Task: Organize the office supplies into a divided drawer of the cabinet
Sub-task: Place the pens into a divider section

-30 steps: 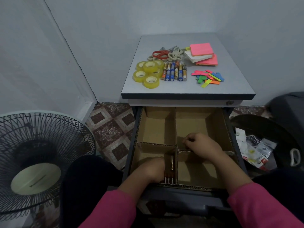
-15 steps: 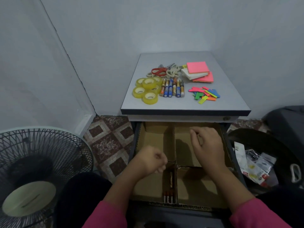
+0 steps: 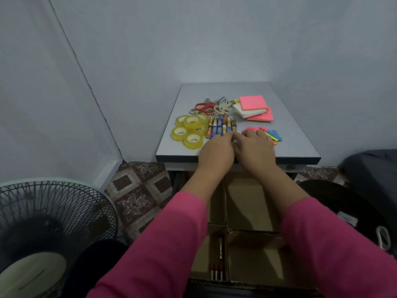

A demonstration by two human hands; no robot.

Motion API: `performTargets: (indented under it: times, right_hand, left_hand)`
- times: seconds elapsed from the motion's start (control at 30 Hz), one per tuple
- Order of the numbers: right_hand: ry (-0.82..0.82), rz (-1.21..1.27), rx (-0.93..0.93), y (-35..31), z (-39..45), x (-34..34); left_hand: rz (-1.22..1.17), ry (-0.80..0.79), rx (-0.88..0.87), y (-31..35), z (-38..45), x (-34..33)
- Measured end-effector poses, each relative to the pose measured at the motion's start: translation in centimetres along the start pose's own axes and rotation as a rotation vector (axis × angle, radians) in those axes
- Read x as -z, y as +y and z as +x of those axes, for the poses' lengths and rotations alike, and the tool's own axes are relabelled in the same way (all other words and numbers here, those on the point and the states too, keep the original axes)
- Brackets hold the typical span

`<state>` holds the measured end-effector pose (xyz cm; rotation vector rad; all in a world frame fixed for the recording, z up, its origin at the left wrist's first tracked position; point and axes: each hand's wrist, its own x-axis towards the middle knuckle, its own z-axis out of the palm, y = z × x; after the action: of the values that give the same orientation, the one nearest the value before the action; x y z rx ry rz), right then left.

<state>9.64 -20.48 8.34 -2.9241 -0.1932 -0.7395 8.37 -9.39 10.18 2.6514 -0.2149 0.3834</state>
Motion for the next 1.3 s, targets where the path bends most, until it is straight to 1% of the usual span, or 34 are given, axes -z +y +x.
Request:
performTargets:
  times: [0.1, 0.2, 0.27, 0.37, 0.47, 0.57, 0.73, 0.8, 0.87, 0.97, 1.0, 1.07, 1.13, 1.2, 1.3]
  right_hand:
    - [0.038, 0.014, 0.01, 0.1, 0.0, -0.1]
    - [0.059, 0.041, -0.008, 0.1, -0.7, -0.1]
    - [0.07, 0.05, -0.008, 0.2, -1.3, -0.1]
    - [0.14, 0.068, -0.024, 0.5, -2.2, -0.1]
    - [0.19, 0.088, -0.055, 0.4, -2.7, 0.1]
    - [0.194, 0.104, -0.098, 0.4, -2.9, 0.3]
    - [0.185, 0.195, -0.143, 0.4, -3.6, 0.7]
    - [0.209, 0.346, -0.161, 0.2, -4.4, 1.5]
    - [0.21, 0.613, -0.217, -0.3, -5.6, 2.4]
    - [0.198, 0.91, -0.305, -0.7, -8.0, 3.5]
    - [0.199, 0.974, -0.322, -0.7, -8.9, 3.5]
    - [0.162, 1.054, -0.347, -0.5, -10.8, 3.2]
    - [0.092, 1.106, -0.369, -0.3, -12.5, 2.5]
    - [0.013, 1.141, -0.402, -0.3, -13.9, 1.6]
    - [-0.057, 1.184, -0.44, -0.5, -14.8, 0.6]
  left_hand:
    - [0.104, -0.021, 0.004, 0.2, 0.9, -0.2]
    - [0.124, -0.026, -0.005, 0.1, 1.2, -0.1]
    - [0.119, 0.001, -0.028, -0.1, 0.9, -0.1]
    - [0.101, 0.075, -0.033, -0.3, 0.2, -0.3]
    - [0.029, 0.126, 0.034, 0.3, 0.1, -0.1]
    - [0.011, 0.083, 0.118, 1.0, 0.6, 0.0]
    - [0.021, -0.019, 0.201, 1.3, 0.8, 0.7]
    - [0.009, -0.057, 0.237, 1.3, 0.2, 1.3]
    - [-0.064, -0.08, 0.272, 1.0, -0.8, 2.0]
    - [-0.301, -0.132, 0.288, -0.3, -4.2, 3.6]
    - [-0.407, -0.178, 0.29, -0.9, -5.8, 4.3]
    - [-0.563, -0.338, 0.287, -2.3, -8.8, 5.3]
    - [-0.588, -0.539, 0.301, -4.1, -11.0, 5.4]
    - [-0.497, -0.754, 0.329, -5.7, -12.6, 4.6]
    - [-0.199, -0.993, 0.258, -6.8, -14.0, 2.3]
